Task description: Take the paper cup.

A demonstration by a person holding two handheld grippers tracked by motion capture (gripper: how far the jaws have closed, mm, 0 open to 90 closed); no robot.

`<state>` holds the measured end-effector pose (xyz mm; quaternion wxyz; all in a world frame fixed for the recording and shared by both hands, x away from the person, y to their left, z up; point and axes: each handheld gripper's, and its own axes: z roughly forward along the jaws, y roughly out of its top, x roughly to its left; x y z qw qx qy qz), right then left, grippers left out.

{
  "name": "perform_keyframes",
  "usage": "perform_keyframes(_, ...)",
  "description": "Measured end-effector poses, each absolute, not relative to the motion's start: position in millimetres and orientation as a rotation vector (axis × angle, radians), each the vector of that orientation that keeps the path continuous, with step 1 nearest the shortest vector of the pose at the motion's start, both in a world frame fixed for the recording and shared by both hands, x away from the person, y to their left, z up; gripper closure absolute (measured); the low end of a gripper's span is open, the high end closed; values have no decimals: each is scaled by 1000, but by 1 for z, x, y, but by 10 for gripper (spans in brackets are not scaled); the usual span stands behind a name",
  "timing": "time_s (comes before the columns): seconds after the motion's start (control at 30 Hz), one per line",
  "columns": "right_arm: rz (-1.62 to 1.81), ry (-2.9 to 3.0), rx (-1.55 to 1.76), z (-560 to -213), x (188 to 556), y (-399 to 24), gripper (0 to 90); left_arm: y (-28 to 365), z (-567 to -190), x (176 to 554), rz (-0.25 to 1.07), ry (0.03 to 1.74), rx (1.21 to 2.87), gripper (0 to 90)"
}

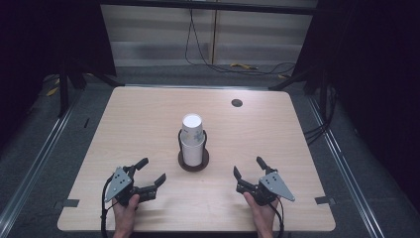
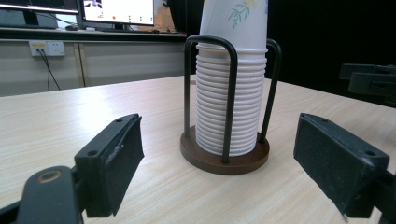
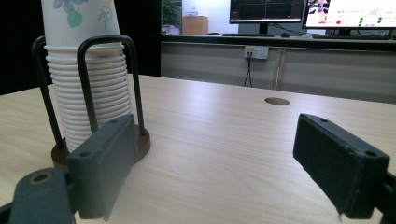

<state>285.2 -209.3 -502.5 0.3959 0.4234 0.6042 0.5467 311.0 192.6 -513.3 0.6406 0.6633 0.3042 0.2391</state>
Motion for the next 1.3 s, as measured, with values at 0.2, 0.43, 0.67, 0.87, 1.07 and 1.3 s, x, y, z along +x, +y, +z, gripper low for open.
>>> perform_keyframes(0.2, 1395, 1549, 1097, -502, 288, -211, 133, 192, -513, 312, 542, 701, 1516, 156)
perform_keyframes(0.43, 1394, 1604, 1110, -501, 289, -210, 150, 192, -513, 312, 540, 692, 1527, 156)
perform_keyframes(0.67, 1424, 1693, 1092, -498, 287, -207, 187, 191, -513, 311, 541, 680, 1522, 156)
perform_keyframes(0.87, 1447, 1762, 1094, -495, 287, -199, 197, 192, -513, 311, 542, 673, 1519, 156)
perform_keyframes(1.07, 1505, 1793, 1068, -485, 292, -193, 217, 191, -513, 310, 538, 669, 1523, 156)
perform_keyframes(1.3, 1541, 1842, 1010, -467, 304, -184, 219, 192, -513, 310, 547, 662, 1525, 157)
